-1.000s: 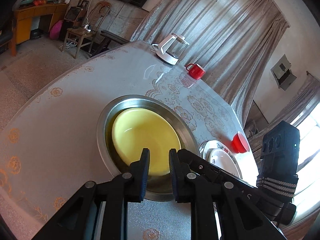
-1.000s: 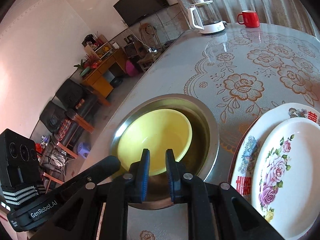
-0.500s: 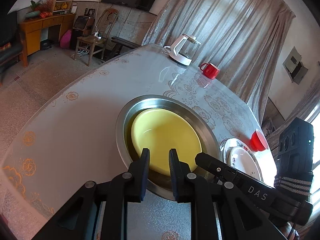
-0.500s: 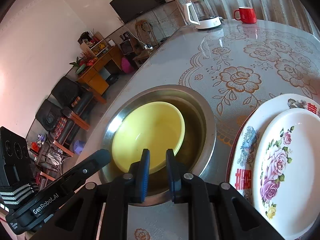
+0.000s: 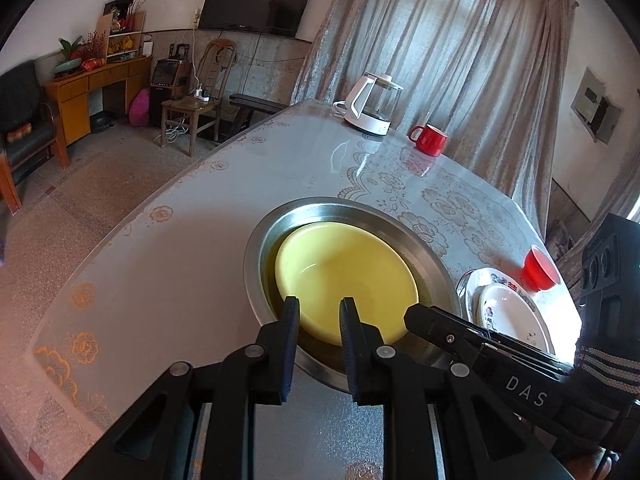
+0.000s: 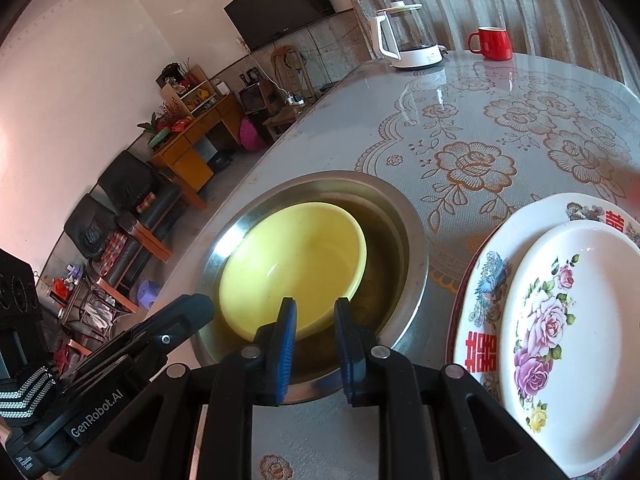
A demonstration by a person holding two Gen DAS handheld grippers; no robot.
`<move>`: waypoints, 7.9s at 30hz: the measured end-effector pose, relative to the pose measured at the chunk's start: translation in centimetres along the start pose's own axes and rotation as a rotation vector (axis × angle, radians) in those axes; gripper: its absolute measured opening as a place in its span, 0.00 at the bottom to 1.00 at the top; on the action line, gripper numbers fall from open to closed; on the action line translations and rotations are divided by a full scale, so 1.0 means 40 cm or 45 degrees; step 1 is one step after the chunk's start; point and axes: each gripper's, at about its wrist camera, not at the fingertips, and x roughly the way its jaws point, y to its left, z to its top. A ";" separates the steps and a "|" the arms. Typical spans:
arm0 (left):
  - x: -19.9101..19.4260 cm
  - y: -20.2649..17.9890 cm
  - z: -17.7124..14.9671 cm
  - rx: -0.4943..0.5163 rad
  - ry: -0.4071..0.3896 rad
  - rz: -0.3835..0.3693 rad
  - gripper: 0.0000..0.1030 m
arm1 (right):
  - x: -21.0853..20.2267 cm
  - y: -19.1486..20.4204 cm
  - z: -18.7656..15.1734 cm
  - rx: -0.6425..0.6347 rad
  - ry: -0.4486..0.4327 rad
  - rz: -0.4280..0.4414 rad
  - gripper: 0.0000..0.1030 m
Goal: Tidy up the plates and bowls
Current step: 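Open both grippers and withdraw them from the yellow bowl, then move both grippers over the plates toward the red plastic cup, then grasp the rim of the red cup with both grippers and lift, then carry the red cup over the basin and lower it into the yellow bowl, then open both grippers and withdraw them from the red cup rim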
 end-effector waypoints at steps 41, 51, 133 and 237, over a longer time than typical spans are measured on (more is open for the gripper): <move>-0.059 -0.137 -0.041 0.321 -0.171 0.168 0.31 | -0.132 -0.062 -0.038 0.045 -0.210 -0.075 0.27; -0.057 -0.202 -0.051 0.419 -0.175 0.151 0.33 | -0.181 -0.119 -0.041 0.111 -0.266 -0.094 0.27; 0.623 -0.915 0.138 0.205 0.624 -0.475 0.14 | -0.360 -0.912 0.139 0.718 -0.397 -0.479 0.12; 0.067 0.047 0.053 -0.187 0.157 -0.133 0.15 | 0.027 -0.035 0.047 0.050 0.050 0.009 0.22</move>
